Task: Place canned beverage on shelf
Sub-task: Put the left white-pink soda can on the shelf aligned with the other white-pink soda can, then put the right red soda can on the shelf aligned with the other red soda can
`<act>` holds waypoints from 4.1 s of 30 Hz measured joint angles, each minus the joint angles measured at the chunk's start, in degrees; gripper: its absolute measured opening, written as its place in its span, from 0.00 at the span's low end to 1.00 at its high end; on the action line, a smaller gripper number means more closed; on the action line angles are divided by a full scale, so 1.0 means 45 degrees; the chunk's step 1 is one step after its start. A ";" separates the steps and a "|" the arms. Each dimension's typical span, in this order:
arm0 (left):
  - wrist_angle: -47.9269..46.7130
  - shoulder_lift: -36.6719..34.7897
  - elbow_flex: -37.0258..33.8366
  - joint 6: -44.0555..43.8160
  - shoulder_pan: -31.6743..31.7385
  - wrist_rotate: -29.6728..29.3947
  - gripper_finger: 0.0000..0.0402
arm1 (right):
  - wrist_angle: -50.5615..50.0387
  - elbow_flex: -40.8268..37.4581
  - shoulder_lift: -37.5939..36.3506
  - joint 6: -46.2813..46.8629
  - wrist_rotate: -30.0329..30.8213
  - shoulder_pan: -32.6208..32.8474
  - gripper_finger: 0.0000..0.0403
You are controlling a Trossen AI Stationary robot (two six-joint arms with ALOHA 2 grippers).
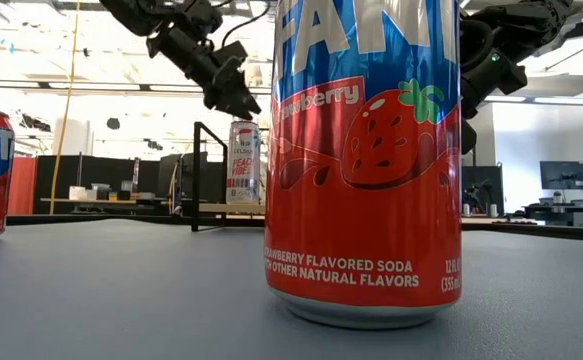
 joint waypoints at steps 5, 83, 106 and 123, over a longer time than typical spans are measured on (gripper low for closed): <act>-0.1773 -0.0575 0.1100 -0.0055 -0.0299 -0.0168 0.79 | 0.0000 0.0000 0.0000 0.0000 0.0000 0.0000 0.24; -0.3629 -1.1242 -0.7120 -0.2298 -0.7321 -0.6710 0.79 | -0.2299 0.7932 0.3541 -0.1113 -0.2288 0.6053 0.69; -0.3653 -1.1242 -0.7120 -0.2298 -0.7321 -0.6714 0.79 | -0.5014 0.9150 0.3529 -0.0628 -0.1594 0.6120 0.85; -0.3707 -1.1130 -0.7124 -0.2352 -0.7321 -0.6709 0.79 | -0.4967 0.8718 0.4328 -0.0447 -0.2006 0.6441 0.89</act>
